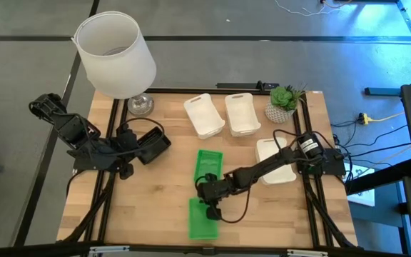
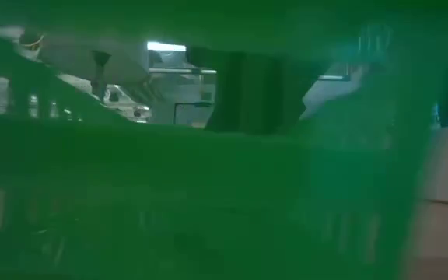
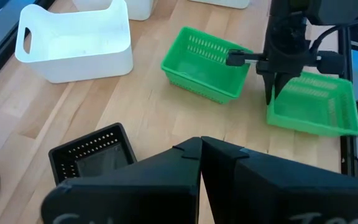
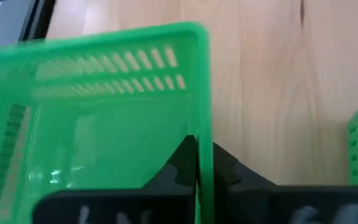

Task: Stack baskets by color
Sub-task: Stack the bottom green bin on the other green bins

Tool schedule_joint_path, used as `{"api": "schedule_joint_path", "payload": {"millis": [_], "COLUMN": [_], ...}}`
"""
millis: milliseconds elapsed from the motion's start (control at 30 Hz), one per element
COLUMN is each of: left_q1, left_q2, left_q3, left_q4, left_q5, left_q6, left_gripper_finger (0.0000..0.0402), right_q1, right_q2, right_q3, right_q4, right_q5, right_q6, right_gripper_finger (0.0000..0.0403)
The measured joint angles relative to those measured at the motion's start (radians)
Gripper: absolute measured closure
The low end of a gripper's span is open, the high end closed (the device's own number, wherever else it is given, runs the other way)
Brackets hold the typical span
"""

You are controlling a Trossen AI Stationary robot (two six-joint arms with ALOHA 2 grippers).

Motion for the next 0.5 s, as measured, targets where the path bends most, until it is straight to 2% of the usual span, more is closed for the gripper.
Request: {"api": "schedule_joint_path", "payload": {"millis": [233,367,500], "left_q1": [0.0,0.0,0.0], "left_q2": [0.0,0.0,0.0], "left_q3": [0.0,0.0,0.0], "left_q4": [-0.001,-0.004,-0.005], "left_q5": [0.0,0.0,0.0], "left_q6": [0.002,0.006,0.007], "left_gripper_finger": [0.0401,0.0401,0.0401], "right_q1": [-0.007,-0.019,-0.044], "right_q2": [-0.004,-0.005,-0.005], "right_q3": [0.097,0.208,0.317], "right_q4": [-0.085,-0.254,-0.399], "right_q5": [-0.058,-0.055,-0.048], "right_q6": [0.064,0.072,0.173], "right_gripper_finger": [0.0401,0.0401,0.0402]}}
